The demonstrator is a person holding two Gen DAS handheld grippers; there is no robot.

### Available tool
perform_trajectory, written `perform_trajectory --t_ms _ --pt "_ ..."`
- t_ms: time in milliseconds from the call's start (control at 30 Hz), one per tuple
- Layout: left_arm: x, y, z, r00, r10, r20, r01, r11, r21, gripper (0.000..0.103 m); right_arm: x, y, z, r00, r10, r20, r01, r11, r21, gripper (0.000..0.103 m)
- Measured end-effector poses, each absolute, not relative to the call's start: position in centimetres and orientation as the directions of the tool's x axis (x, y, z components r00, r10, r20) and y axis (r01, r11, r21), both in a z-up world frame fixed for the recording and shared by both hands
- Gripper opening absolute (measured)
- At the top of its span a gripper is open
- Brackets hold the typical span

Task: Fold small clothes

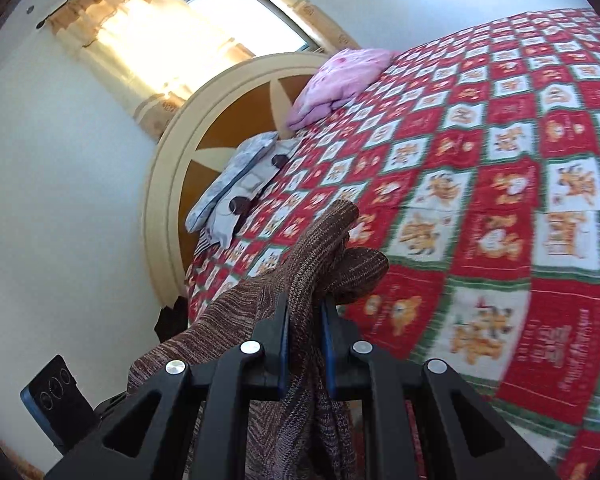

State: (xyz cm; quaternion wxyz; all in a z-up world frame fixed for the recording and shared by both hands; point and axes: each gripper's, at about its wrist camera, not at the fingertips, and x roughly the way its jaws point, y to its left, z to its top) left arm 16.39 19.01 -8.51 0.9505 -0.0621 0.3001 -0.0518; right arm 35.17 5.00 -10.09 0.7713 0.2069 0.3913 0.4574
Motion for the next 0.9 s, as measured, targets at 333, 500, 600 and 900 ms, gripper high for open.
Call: perform_trajectory --t_ms 333,500,600,900 --pt "15.6 20.8 -10.8 0.794 -0.110 -0.598 0.033 0.990 -0.139 0.018 35.0 8.3 -11.2 0.240 0.856 -0.457 -0.551 0.508 0.663 0.014" --pt "15.1 20.8 -11.4 0.787 -0.112 -0.606 0.034 0.990 -0.138 0.018 35.3 9.3 -11.6 0.225 0.852 -0.473 -0.548 0.512 0.662 0.014" --pt "14.9 20.9 -11.7 0.782 -0.109 -0.614 0.031 0.990 -0.136 0.018 35.5 10.1 -11.8 0.213 0.850 -0.482 -0.549 0.512 0.661 0.013" --pt "14.0 21.1 -14.0 0.751 -0.097 -0.654 0.021 0.992 -0.123 0.018 35.5 12.0 -12.6 0.193 0.834 -0.518 -0.549 0.529 0.647 0.013"
